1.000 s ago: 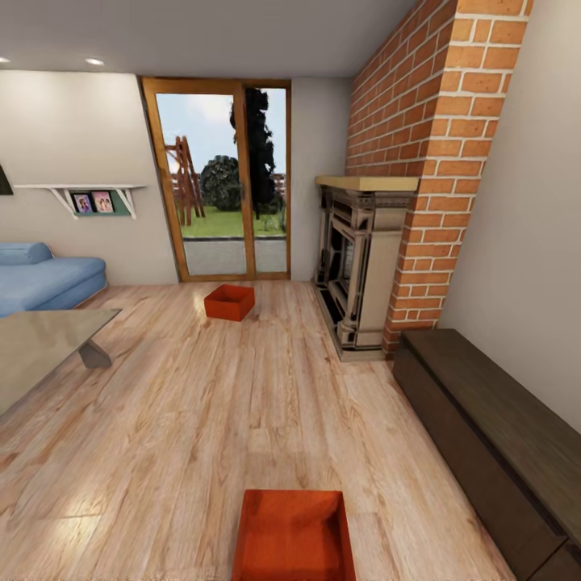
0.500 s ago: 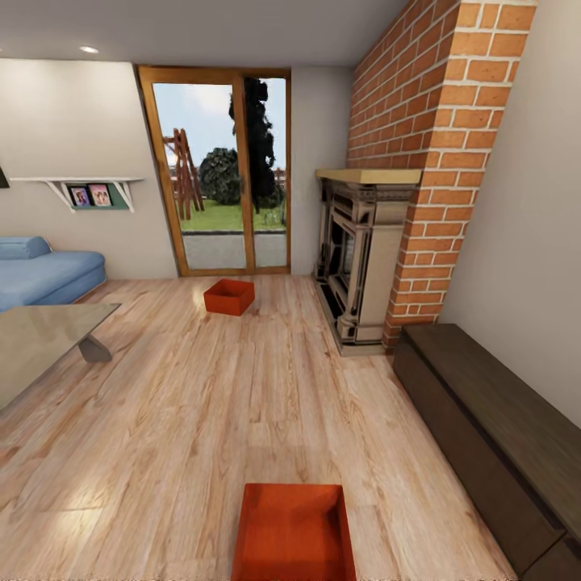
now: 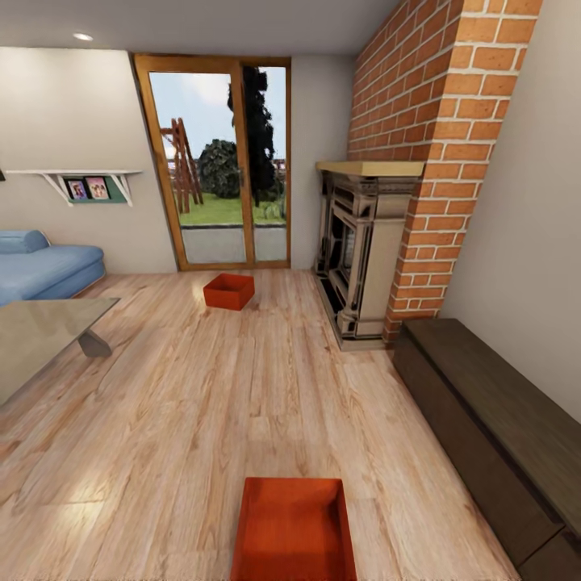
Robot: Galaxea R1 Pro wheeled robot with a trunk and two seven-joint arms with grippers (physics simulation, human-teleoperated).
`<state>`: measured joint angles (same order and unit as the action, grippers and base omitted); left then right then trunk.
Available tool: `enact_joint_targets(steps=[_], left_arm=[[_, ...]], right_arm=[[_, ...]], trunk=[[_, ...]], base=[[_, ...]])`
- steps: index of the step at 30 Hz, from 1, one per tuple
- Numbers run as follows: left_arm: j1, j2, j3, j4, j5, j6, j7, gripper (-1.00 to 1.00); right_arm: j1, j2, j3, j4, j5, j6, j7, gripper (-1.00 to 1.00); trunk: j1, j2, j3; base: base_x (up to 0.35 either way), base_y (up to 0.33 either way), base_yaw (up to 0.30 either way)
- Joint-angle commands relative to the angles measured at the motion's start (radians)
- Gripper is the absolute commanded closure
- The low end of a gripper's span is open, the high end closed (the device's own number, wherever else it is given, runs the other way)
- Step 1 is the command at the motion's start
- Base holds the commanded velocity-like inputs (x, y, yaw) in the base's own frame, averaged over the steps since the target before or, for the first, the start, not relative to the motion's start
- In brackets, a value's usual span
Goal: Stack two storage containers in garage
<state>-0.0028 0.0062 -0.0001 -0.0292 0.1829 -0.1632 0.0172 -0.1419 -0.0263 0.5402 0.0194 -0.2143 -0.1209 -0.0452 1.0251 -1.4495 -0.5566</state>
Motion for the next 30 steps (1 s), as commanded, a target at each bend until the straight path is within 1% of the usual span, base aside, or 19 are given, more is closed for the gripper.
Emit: enact_joint_targets(steps=[1, 30], left_arm=[[0.000, 0.000, 0.000, 0.000, 0.004, -0.003, 0.001, -1.00], [0.000, 0.000, -0.001, 0.000, 0.004, -0.002, 0.001, -1.00]], right_arm=[[-0.001, 0.000, 0.008, 0.002, -0.009, -0.005, -0.001, -1.00], [-0.001, 0.000, 0.007, 0.002, -0.010, -0.005, -0.001, -1.00]], trunk=[[0.000, 0.000, -0.002], [0.000, 0.000, -0.048]], base=[[0.000, 0.000, 0.000], [0.000, 0.000, 0.000]])
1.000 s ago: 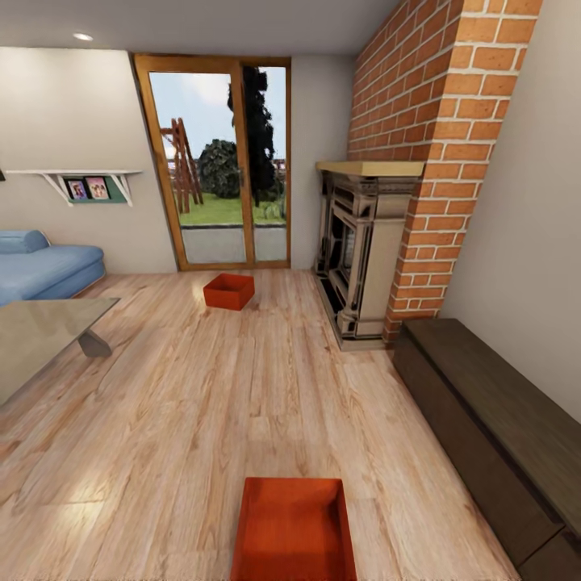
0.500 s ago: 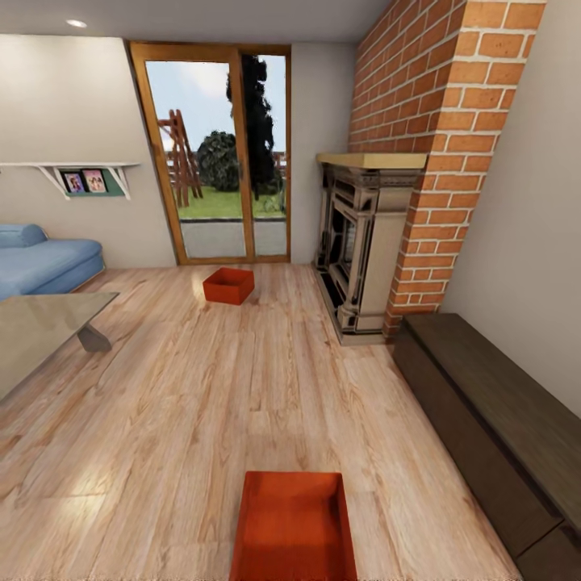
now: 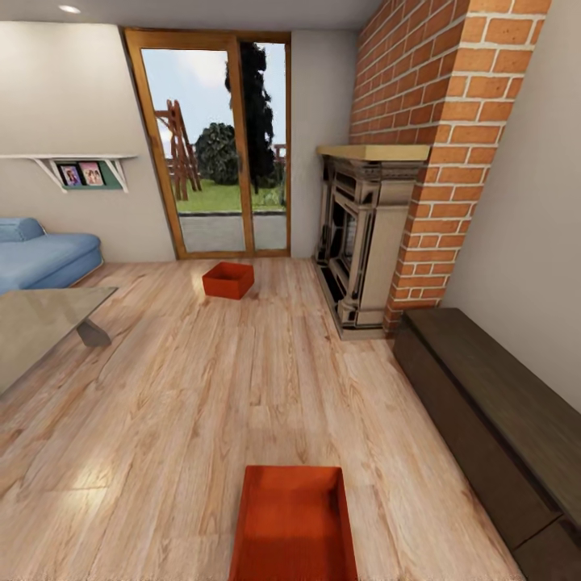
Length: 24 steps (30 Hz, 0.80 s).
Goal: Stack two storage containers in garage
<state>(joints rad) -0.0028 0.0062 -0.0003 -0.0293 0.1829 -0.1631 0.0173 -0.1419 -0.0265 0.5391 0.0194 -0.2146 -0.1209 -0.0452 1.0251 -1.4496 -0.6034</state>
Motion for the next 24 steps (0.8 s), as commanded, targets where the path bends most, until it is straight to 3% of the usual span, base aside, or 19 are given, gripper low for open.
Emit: enact_joint_targets(steps=[1, 24], left_arm=[[0.000, 0.000, -0.001, 0.000, 0.005, -0.003, 0.001, -1.00], [0.000, 0.000, -0.001, 0.000, 0.004, -0.004, 0.001, -1.00]], right_arm=[[-0.001, 0.000, 0.009, 0.002, -0.009, -0.005, -0.001, -1.00], [-0.001, -0.001, 0.009, 0.002, -0.009, -0.005, -0.001, -1.00]], trunk=[[0.000, 0.000, -0.002], [0.000, 0.000, -0.038]], base=[[0.000, 0.000, 0.000], [0.000, 0.000, 0.000]])
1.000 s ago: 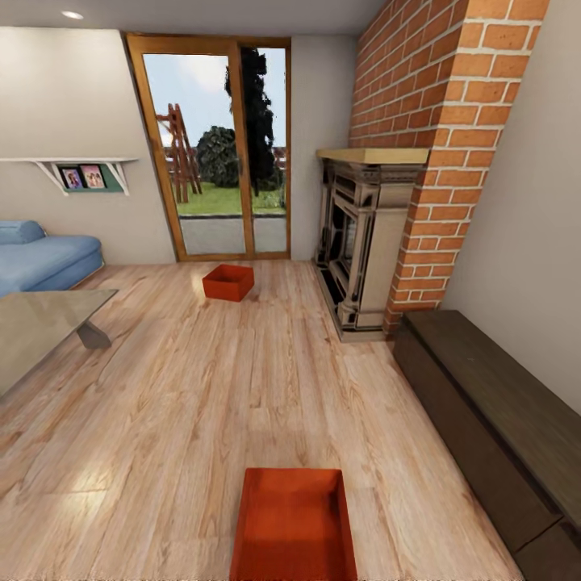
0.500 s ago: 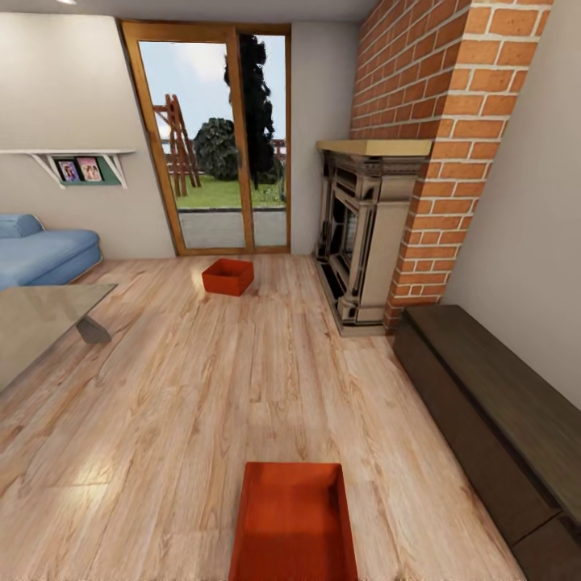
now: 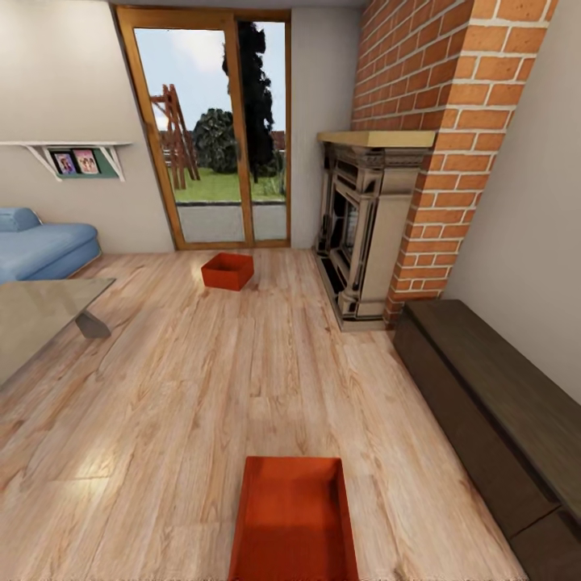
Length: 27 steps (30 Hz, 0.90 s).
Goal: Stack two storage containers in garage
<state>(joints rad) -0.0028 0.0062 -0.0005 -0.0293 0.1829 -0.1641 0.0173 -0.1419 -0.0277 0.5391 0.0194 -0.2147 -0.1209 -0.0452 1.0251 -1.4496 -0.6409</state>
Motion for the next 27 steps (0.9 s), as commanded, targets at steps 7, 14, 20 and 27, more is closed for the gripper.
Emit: enact_joint_targets(steps=[7, 14, 20, 27], left_arm=[[0.000, 0.000, -0.001, 0.000, 0.004, -0.002, 0.001, -1.00], [0.000, 0.000, 0.000, 0.000, 0.004, -0.002, 0.001, -1.00], [0.000, 0.000, 0.000, 0.000, 0.004, -0.002, 0.001, -1.00], [0.000, 0.000, 0.000, 0.000, 0.004, -0.002, 0.001, -1.00]], right_arm=[[-0.001, 0.000, 0.009, 0.002, -0.009, -0.005, -0.001, -1.00], [-0.001, 0.002, 0.009, 0.002, -0.009, -0.005, -0.001, -1.00], [-0.001, 0.002, 0.008, 0.002, -0.009, -0.005, -0.001, -1.00], [-0.001, 0.002, 0.008, 0.002, -0.009, -0.005, -0.001, -1.00]], trunk=[[0.000, 0.000, -0.012], [0.000, 0.000, -0.023], [0.000, 0.000, -0.032], [0.000, 0.000, -0.043]], base=[[0.000, 0.000, 0.000], [0.000, 0.000, 0.000], [0.000, 0.000, 0.000], [0.000, 0.000, 0.000]])
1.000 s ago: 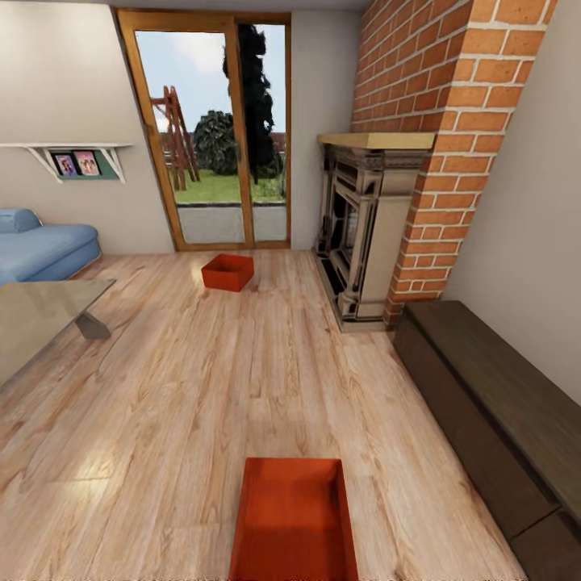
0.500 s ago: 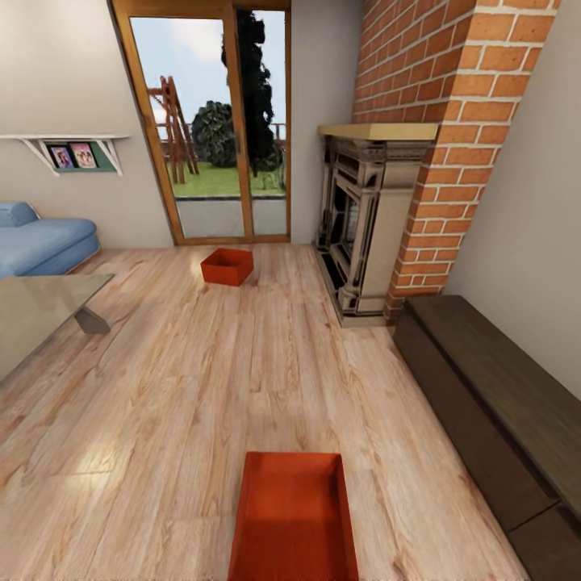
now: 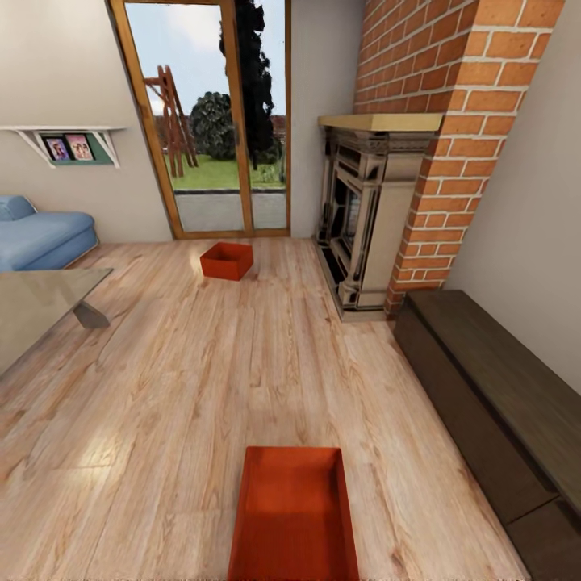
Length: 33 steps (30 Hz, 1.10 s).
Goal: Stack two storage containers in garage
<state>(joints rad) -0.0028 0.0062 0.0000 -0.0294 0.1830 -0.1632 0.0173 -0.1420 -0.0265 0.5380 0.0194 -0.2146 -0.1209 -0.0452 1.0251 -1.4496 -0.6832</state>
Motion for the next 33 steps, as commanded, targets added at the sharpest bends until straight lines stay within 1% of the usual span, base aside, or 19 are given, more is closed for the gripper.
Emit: enact_joint_targets(steps=[1, 33], left_arm=[[0.000, 0.000, -0.001, 0.000, 0.004, -0.003, 0.001, -1.00], [0.000, 0.000, 0.000, 0.000, 0.004, -0.003, 0.001, -1.00]], right_arm=[[-0.001, 0.000, 0.008, 0.002, -0.009, -0.005, -0.001, -1.00], [-0.001, 0.000, 0.008, 0.002, -0.009, -0.005, -0.001, -1.00]], trunk=[[0.000, 0.000, -0.002], [0.000, 0.000, -0.052]], base=[[0.000, 0.000, 0.000], [0.000, 0.000, 0.000]])
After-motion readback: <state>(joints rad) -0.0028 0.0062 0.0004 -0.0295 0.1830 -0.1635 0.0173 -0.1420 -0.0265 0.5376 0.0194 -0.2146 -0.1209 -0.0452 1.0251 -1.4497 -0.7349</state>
